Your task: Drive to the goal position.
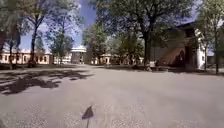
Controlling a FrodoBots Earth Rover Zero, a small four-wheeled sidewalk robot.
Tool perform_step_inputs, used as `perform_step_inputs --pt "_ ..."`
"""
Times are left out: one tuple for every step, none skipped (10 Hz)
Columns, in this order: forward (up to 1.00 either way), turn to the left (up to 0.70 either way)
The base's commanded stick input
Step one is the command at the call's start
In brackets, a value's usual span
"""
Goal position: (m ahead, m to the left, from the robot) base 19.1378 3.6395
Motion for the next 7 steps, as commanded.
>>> perform_step_inputs --pt "0.70 0.34" --pt "0.70 0.22" --pt "0.70 0.41" --pt "0.70 0.06" --pt "0.70 0.06" --pt "0.70 0.06" --pt "0.70 0.06"
